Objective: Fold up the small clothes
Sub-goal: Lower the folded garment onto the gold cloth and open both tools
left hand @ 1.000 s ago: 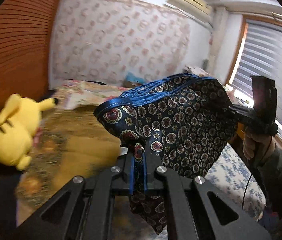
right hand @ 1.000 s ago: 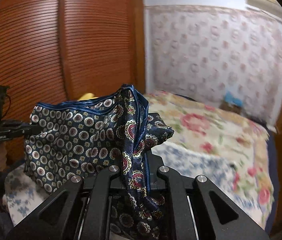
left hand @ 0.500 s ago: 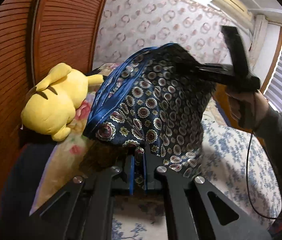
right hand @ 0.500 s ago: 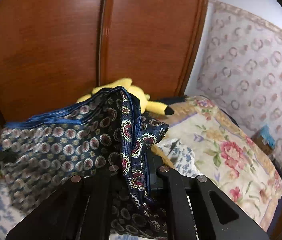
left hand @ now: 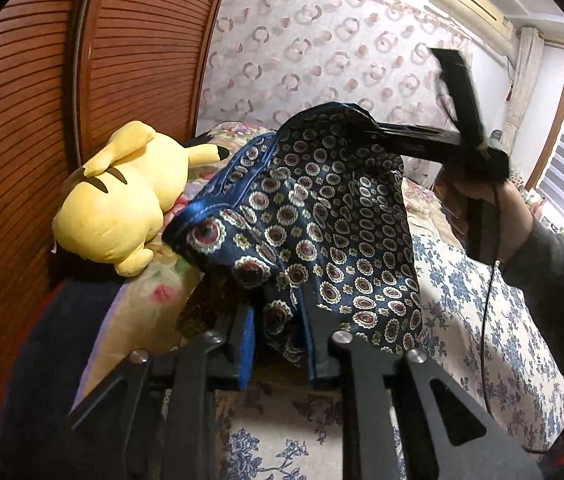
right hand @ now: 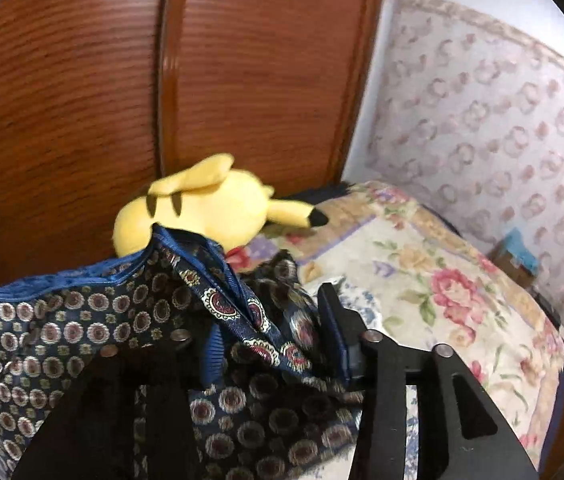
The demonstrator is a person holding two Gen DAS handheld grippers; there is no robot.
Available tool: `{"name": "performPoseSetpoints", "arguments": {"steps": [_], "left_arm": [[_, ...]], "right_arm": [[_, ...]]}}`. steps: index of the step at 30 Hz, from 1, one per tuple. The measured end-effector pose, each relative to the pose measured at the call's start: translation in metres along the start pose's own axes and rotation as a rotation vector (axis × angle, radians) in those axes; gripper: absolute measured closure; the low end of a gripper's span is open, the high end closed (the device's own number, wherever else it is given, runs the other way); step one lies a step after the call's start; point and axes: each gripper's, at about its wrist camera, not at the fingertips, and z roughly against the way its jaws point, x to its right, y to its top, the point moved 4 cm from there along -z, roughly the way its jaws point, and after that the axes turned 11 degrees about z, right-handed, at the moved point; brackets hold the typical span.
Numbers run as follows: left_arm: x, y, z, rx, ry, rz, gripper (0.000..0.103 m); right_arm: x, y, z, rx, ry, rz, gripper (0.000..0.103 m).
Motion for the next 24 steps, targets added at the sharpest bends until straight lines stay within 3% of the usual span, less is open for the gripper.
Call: {"name": "performPoseSetpoints", "arguments": {"steps": [4, 9, 12, 16, 18, 24], "left_arm": [[0.003, 0.003, 0.005, 0.016, 0.012, -0.019, 0.074], [0.009, 0.003, 0.019, 0.051, 0.031, -0.046, 0.061], [0.011, 0.004, 0.025, 0.069, 0.05, -0.062, 0.045], [0.018, 0.005, 0.032, 0.087, 0.067, -0.091, 0.044], [0.022, 0.005, 0.034, 0.096, 0.07, -0.105, 0.044], [0.037, 0.002, 0.036, 0.101, 0.077, -0.142, 0.044]], "right_arm": [[-0.005, -0.013, 0.019, 0.048, 0.003, -0.027, 0.052], [-0.006, -0.028, 0.017, 0.033, -0.021, -0.07, 0.047], [-0.009, -0.038, 0.008, -0.008, 0.021, -0.088, 0.046], [-0.013, -0.059, -0.014, -0.087, 0.03, -0.093, 0.043], [-0.014, -0.065, -0.014, -0.085, 0.014, -0.096, 0.043], [-0.017, -0.069, 0.027, -0.045, -0.008, -0.133, 0.042]]}}
